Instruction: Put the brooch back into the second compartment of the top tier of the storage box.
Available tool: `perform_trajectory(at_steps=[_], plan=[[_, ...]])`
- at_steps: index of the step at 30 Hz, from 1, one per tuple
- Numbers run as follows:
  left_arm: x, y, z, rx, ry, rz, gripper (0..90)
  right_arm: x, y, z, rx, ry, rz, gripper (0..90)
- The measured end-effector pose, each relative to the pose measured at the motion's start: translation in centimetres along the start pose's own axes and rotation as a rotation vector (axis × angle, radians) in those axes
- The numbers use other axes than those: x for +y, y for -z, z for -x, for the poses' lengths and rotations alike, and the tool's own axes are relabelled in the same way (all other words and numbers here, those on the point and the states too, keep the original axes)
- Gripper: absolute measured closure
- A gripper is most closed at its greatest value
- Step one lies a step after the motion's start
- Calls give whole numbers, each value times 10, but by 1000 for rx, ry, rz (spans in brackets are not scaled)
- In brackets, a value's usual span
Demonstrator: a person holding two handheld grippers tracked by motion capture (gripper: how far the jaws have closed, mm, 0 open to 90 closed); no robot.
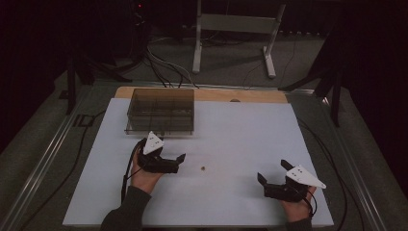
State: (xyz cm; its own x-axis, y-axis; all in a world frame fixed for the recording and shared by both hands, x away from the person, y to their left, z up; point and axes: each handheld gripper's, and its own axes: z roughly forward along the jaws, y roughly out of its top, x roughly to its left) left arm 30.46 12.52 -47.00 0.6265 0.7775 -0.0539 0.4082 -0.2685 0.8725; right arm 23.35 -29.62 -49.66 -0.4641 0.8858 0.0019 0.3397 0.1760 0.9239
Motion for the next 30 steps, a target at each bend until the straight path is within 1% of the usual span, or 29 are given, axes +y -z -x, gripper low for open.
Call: perform_trajectory(at_steps=[8, 14, 21, 26, 30], plan=[[1, -15, 9, -20, -5, -17, 9, 0, 0, 0, -2, -2, 1, 0], [0, -25, 15, -24, -16, -36, 9, 0, 0, 1, -4, 0, 1, 0], [-1, -35, 21, -29, -16, -53, 9, 0, 0, 1, -4, -1, 0, 0], [-1, -44, 27, -42, -20, -70, 9, 0, 0, 0, -3, -2, -1, 0], [-1, -49, 30, -49, -13, -76, 9, 0, 0, 1, -4, -2, -1, 0]])
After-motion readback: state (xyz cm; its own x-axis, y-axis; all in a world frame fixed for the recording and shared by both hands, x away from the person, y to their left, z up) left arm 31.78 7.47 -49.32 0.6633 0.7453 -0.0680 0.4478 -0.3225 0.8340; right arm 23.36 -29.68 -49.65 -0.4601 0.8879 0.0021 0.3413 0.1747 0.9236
